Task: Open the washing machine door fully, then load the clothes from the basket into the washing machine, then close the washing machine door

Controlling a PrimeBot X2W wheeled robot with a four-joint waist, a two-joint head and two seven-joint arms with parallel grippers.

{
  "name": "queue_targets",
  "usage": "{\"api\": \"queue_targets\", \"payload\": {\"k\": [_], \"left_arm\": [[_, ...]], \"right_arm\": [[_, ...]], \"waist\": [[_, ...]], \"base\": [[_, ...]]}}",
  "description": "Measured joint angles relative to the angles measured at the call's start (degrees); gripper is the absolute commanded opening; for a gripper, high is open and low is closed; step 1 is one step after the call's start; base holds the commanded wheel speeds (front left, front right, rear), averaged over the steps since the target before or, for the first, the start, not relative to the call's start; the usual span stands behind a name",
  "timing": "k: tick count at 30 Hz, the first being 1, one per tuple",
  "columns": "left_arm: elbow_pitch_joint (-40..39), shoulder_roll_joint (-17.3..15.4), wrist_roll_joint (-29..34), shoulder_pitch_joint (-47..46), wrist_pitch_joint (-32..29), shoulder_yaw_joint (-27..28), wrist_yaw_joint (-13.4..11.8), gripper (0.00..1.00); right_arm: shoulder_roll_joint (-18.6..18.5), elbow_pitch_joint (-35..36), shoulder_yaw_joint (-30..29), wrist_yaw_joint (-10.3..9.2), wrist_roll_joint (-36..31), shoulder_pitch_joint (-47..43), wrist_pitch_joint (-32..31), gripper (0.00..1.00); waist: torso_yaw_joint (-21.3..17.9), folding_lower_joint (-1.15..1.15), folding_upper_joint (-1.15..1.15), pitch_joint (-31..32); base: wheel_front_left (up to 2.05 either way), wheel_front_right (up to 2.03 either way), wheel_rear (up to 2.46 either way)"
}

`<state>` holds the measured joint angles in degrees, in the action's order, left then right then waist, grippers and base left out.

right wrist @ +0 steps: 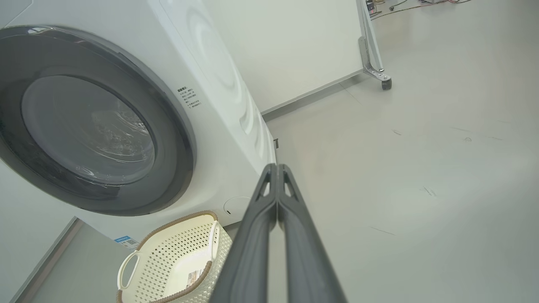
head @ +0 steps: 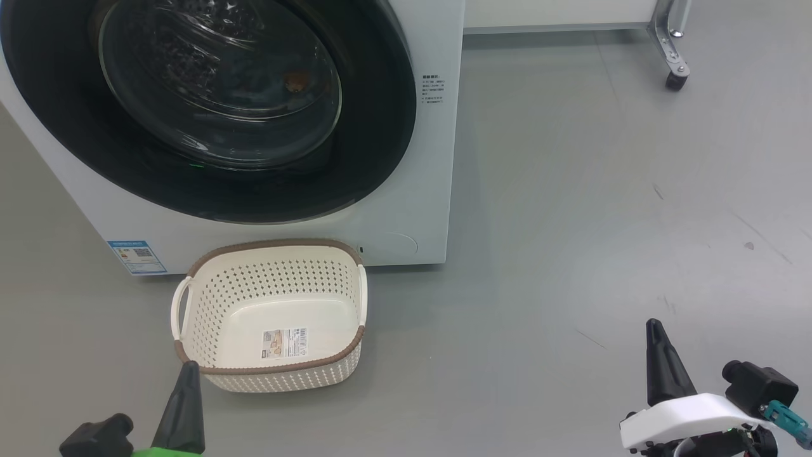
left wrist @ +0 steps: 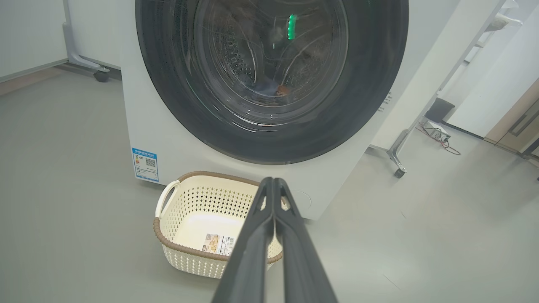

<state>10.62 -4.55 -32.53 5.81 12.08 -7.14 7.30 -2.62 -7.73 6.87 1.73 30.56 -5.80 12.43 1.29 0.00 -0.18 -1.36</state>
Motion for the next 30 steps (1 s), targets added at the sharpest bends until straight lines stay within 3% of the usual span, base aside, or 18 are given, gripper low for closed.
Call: {"api": "queue_targets", "payload": {"k": [30], "left_arm": [[0.83,-0.02,-20.59,-1.51,-5.03,2.59,-0.04,0.00]], "right_arm": [[-0.70,-1.80,-3.55,1.24,20.98,1.98,-5.35,0.00]], "waist": [[-0.41,0.00,0.00,0.35]], "base": [[0.00,0.00,0.00]]}}
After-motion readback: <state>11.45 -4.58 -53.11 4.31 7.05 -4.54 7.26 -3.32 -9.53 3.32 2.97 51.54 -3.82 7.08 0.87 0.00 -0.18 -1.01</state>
